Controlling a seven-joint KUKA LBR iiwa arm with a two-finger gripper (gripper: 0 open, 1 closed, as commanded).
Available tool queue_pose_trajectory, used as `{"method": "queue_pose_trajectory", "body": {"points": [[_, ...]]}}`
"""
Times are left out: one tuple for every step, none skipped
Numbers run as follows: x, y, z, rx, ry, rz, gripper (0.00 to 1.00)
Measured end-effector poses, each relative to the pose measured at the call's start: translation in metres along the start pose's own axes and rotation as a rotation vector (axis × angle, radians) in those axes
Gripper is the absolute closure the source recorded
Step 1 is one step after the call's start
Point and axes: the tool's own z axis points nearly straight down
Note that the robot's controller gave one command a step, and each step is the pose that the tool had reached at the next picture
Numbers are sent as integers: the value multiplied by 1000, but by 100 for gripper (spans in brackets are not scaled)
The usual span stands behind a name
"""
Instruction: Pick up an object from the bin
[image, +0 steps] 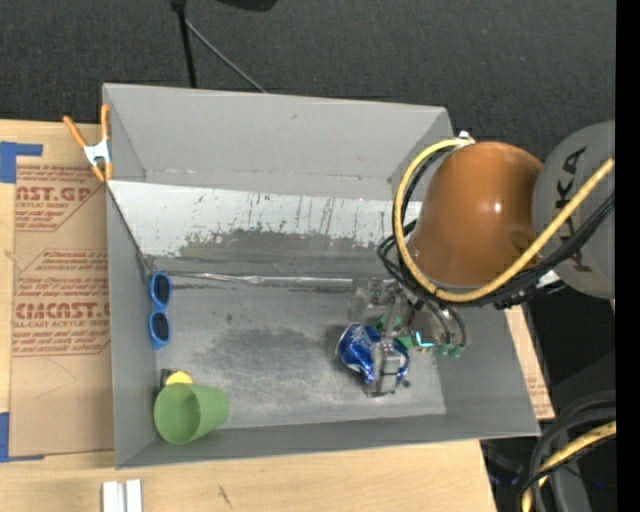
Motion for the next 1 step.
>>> {"method": "queue_pose_trajectory", "body": {"points": [[-50, -59, 141, 1, -6, -99, 0]]}}
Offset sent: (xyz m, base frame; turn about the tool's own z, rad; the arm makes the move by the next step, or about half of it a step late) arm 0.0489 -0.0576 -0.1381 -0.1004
